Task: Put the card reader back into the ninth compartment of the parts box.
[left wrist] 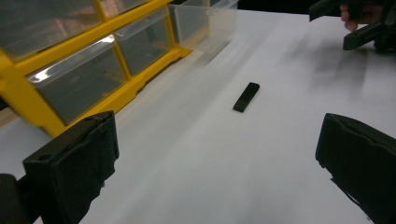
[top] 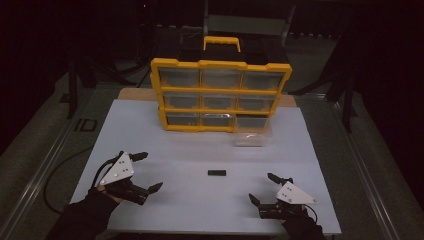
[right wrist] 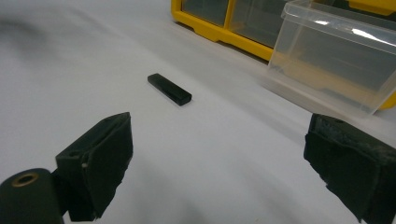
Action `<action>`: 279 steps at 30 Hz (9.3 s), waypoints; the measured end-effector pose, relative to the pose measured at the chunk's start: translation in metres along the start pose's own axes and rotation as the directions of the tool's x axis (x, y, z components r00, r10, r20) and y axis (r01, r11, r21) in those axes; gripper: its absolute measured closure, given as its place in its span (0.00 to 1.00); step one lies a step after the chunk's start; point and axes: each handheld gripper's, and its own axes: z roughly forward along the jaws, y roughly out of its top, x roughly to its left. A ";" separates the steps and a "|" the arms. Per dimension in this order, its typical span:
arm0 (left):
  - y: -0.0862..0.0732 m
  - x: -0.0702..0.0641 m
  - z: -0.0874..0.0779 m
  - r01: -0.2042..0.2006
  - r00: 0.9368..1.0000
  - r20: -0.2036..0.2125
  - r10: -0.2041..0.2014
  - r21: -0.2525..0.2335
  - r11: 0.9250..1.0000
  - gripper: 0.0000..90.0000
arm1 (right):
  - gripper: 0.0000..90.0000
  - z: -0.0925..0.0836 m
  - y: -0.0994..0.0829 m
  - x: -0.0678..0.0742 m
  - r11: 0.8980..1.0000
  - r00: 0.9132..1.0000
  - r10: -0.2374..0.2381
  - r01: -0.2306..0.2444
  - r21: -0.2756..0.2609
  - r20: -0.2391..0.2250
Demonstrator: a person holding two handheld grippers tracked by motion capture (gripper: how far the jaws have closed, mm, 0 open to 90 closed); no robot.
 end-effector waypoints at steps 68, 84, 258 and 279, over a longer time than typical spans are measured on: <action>0.063 -0.025 0.129 -0.175 0.945 0.299 0.130 0.130 0.976 0.01 | 0.09 0.003 0.001 0.001 1.000 1.000 -0.003 0.003 0.000 -0.024; 0.055 -0.025 0.155 -0.161 0.943 0.315 0.108 0.148 0.976 0.01 | 0.09 0.003 0.001 0.002 1.000 1.000 -0.008 0.008 -0.002 -0.023; 0.188 0.010 0.220 -0.147 0.954 0.288 0.078 0.227 0.963 0.83 | 0.10 0.005 0.004 0.003 1.000 0.999 -0.014 0.013 -0.010 -0.038; 0.204 0.016 0.264 -0.103 0.976 0.214 0.043 0.280 0.954 0.83 | 0.10 0.005 0.006 0.004 1.000 0.999 -0.014 0.013 -0.023 -0.041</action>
